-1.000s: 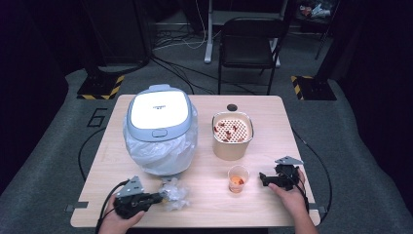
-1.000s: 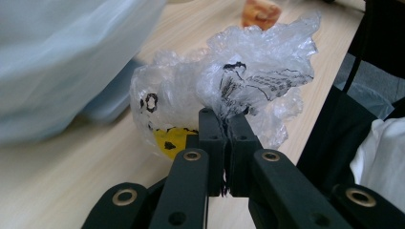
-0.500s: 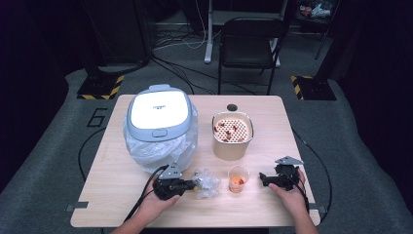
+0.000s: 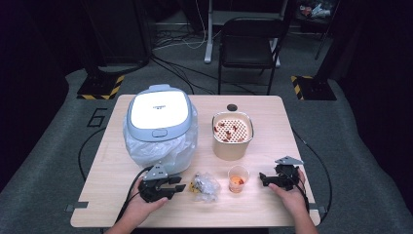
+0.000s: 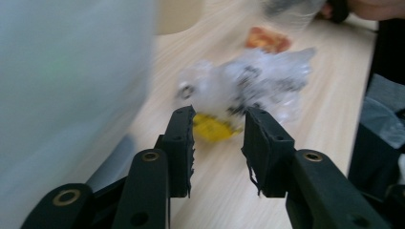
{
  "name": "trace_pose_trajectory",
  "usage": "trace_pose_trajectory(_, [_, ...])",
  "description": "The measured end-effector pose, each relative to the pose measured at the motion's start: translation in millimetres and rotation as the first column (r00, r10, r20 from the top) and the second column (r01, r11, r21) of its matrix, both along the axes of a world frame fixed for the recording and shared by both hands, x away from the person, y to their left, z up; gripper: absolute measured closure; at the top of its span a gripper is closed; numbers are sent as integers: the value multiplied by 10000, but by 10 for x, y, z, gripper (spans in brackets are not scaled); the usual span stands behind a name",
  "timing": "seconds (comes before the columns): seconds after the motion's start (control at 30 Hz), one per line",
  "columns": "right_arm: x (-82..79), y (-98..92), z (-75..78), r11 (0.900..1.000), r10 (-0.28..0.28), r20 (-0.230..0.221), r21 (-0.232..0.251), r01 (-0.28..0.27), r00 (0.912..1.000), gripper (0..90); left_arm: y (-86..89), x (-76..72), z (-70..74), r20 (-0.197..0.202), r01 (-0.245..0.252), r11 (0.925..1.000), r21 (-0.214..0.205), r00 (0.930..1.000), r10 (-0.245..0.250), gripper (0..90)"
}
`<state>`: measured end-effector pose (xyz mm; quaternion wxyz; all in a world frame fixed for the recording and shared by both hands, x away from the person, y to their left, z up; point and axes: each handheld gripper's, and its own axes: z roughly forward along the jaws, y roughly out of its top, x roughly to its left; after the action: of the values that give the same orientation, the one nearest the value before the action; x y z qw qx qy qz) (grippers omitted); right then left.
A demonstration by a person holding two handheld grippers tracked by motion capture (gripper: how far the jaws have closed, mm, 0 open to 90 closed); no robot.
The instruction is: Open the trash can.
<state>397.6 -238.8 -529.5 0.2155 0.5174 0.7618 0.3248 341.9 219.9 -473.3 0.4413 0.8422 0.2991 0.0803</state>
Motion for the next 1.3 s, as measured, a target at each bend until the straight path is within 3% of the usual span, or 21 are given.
trace_pose_trajectory(0.13, [0, 1, 0, 10000, -11, 2, -1, 11, 10000, 0, 64, 4, -86, -137, -1049, 9944, 89, 9944, 1050, 730])
trace_pose_trajectory(0.23, [1, 1, 0, 10000, -16, 0, -5, 16, 10000, 0, 108, 77, -108, 681, -889, 9935, 707, 9941, 841, 835])
trace_pose_trajectory(0.4, [-2, 2, 1, 10000, -31, -18, 17, 31, 10000, 0, 133, 178, -158, 368, -1206, 9890, 855, 9924, 1178, 857])
trace_pose_trajectory(0.47, [-2, -3, 1, 10000, -11, -2, -27, 11, 10000, 1, 92, 162, -220, -399, -1775, 9826, 540, 9829, 1798, 882])
trace_pose_trajectory(0.5, [-3, -6, 1, 10000, 18, -3, -52, -18, 10000, 1, 155, 286, -234, 621, -548, 9903, 1276, 9970, 472, 882])
trace_pose_trajectory(0.53, [-3, -7, 1, 10000, 22, -1, -52, -22, 10000, 1, 93, 196, -279, -483, -1544, 9859, 646, 9863, 1576, 882])
trace_pose_trajectory(0.57, [-3, -7, 1, 10000, 25, -3, -52, -25, 10000, 2, 85, 185, -310, -877, -1969, 9794, 450, 9758, 2002, 900])
trace_pose_trajectory(0.7, [-4, -6, 2, 10000, 20, -15, -41, -20, 10000, 4, 111, 238, -295, 159, -921, 9909, 982, 9957, 910, 898])
trace_pose_trajectory(0.77, [-6, -8, 4, 10000, -15, -1, -13, 15, 10000, 10, 111, 244, -270, 337, -817, 9925, 910, 9963, 789, 875])
trace_pose_trajectory(0.8, [-7, -10, 2, 10000, -24, 28, -10, 24, 10000, 10, 141, 287, -233, 1071, -527, 9921, 1135, 9934, 405, 883])
trace_pose_trajectory(0.83, [-7, -10, 2, 10000, -24, 28, -10, 24, 10000, 10, 141, 287, -233, 1071, -527, 9921, 1135, 9934, 405, 896])
trace_pose_trajectory(0.87, [-7, -10, 2, 10000, -33, 32, -25, 33, 10000, 11, 96, 210, -234, 229, -1580, 9857, 586, 9873, 1569, 896])
trace_pose_trajectory(0.9, [-7, -10, 2, 10000, -31, 33, -27, 31, 10000, 11, 164, 318, -210, 1159, -837, 9880, 1299, 9909, 687, 900])
trace_pose_trajectory(0.93, [-7, -10, 2, 10000, -32, 37, -33, 32, 10000, 11, 187, 357, -218, 1300, -694, 9883, 1361, 9902, 516, 900])
trace_pose_trajectory(0.97, [-8, -10, 2, 10000, -31, 37, -32, 31, 10000, 11, 189, 341, -240, 874, -1103, 9884, 1048, 9910, 1013, 900])
trace_pose_trajectory(1.03, [-9, -9, 2, 10000, -42, 37, -27, 42, 10000, 13, 115, 234, -270, -391, -2434, 9698, 167, 9690, 2439, 900])
trace_pose_trajectory(1.07, [-13, -6, 2, 10000, -83, 17, -12, 83, 10000, 13, 147, 269, -263, 71, -1988, 9789, 469, 9800, 1987, 900])
trace_pose_trajectory(1.17, [-13, -6, 3, 10000, -84, 13, -12, 84, 10000, 13, 132, 258, -270, -44, -2233, 9743, 306, 9747, 2236, 900])
trace_pose_trajectory(1.23, [-13, -6, 3, 10000, -77, 14, -18, 77, 10000, 13, 228, 383, -241, 1127, -1040, 9869, 1229, 9895, 902, 900])
trace_pose_trajectory(1.27, [-13, -5, 2, 10000, -84, 17, -12, 84, 10000, 13, 249, 401, -232, 1213, -1066, 9849, 1364, 9885, 902, 900])
trace_pose_trajectory(1.3, [-13, -6, 2, 10000, -78, 19, -12, 78, 10000, 13, 222, 366, -254, 602, -1510, 9851, 820, 9874, 1463, 900])
